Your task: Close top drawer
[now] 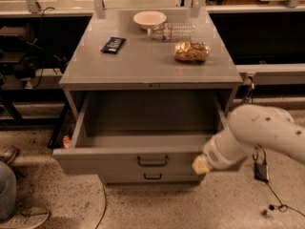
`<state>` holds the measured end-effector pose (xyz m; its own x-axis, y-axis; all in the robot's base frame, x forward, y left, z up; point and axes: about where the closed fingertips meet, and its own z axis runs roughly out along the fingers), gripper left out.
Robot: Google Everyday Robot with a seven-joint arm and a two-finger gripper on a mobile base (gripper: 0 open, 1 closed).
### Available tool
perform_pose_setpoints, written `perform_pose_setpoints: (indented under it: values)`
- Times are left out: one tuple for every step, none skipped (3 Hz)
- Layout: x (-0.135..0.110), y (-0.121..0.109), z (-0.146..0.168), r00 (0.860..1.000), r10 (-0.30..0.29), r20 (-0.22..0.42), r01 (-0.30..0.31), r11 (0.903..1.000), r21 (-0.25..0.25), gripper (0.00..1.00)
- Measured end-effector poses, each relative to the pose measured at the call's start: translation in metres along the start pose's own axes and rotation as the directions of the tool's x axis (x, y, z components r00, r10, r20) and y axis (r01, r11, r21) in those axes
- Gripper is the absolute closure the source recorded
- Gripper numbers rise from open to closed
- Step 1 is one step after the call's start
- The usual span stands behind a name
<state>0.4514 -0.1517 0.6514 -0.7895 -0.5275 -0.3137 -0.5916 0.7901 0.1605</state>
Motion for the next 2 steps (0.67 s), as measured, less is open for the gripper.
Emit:
perform_pose_setpoints:
  values:
    - [-0.013,-0.003,0.001,1.000,-0.009,0.024,0.009,0.9999,0.005,1.00]
    - [-0.066,-0.011,0.005,0.992,-0.060,0.114,0.059,0.9981,0.016,1.00]
